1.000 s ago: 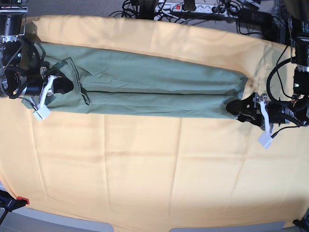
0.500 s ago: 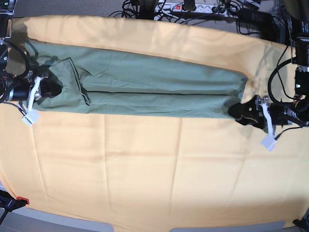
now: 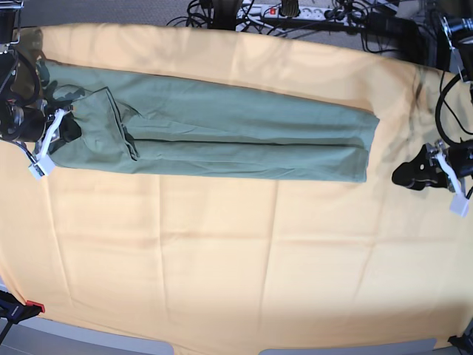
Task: Fold the T-shirt properly
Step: 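Release the strip end with the left gripper and regrasp it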
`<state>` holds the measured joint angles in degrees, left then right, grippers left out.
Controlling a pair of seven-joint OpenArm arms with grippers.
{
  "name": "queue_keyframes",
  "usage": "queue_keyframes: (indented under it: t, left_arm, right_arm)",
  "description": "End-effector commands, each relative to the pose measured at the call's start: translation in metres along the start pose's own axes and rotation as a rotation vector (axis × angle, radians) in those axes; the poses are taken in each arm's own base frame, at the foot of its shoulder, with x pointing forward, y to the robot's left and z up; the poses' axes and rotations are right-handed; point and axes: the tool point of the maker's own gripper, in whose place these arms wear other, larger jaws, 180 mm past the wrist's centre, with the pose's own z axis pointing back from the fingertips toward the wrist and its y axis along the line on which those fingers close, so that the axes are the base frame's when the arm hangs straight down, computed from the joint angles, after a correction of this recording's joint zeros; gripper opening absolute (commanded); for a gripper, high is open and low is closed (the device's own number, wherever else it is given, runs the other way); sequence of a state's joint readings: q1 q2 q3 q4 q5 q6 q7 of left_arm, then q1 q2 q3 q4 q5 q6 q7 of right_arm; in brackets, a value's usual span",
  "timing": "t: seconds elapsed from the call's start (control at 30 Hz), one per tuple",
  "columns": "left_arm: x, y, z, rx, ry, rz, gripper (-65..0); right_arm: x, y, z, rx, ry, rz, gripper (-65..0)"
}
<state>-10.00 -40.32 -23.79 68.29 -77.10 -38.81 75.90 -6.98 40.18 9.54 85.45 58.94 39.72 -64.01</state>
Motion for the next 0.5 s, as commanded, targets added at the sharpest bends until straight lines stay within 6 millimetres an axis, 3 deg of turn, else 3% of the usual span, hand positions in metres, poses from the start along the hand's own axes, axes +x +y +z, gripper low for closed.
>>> queue_keyframes:
  t: [0.0,0.2,0.33,0.47]
  left_arm:
    - [0.016,0.0,0.012,0.01,-0.046,-0.024,-27.7]
    - [-0.013,0.003,0.009,0.017,-0.008,0.023,-27.7]
    - [-0.022,0.018,0.004,0.1,-0.001,0.035,-27.7]
    - [-0.023,0.014,-0.007,0.088,-0.033,0.071,-27.2]
  right_arm:
    - [0.007,-0.006,0.009,-0.018,-0.018,0.021,-65.0]
    - [0.009,-0.011,0.004,-0.066,-0.039,0.039,-65.0]
    - [0.011,-0.007,0.0,-0.055,-0.054,0.033,-65.0]
    - [0.011,-0.006,-0.001,-0.052,-0.054,0.031,-65.0]
